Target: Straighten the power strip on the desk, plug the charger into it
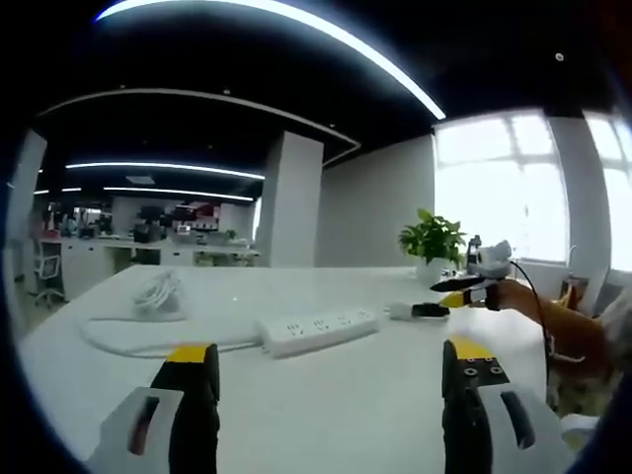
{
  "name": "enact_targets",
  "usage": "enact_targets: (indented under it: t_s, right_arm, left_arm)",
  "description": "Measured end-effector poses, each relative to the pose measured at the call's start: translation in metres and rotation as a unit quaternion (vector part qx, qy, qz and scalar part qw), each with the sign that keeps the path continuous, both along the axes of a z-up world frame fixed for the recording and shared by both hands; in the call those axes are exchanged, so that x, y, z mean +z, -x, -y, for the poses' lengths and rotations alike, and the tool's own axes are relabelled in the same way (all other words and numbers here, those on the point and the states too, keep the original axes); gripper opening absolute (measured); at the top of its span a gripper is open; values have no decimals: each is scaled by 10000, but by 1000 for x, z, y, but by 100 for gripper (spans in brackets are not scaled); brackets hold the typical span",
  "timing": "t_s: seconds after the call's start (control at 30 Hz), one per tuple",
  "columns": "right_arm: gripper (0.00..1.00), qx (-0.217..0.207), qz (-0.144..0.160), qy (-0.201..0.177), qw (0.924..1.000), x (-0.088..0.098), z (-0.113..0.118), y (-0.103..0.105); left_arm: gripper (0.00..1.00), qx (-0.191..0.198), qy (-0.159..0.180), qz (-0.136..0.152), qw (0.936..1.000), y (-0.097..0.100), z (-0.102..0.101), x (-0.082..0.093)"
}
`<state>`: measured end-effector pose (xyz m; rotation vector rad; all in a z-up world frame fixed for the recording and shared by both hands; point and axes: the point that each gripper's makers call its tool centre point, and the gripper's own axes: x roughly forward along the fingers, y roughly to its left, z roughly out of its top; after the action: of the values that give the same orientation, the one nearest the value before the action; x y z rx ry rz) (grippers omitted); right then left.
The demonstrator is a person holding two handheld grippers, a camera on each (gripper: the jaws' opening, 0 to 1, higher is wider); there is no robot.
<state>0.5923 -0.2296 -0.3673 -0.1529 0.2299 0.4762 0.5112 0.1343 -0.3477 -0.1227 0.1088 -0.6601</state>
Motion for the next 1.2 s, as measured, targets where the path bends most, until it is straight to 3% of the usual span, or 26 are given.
enact_targets:
  t_s: [0.5,1.2]
  right_arm:
    - [65,-64,-6,81,9999,1,3,-2]
    - [59,-62,-283,261,9992,-7,5,1]
  left_arm:
    - [94,25,45,-16,10000,-1,-2,0]
    - [94,21,94,-8,10000,-1,-1,2]
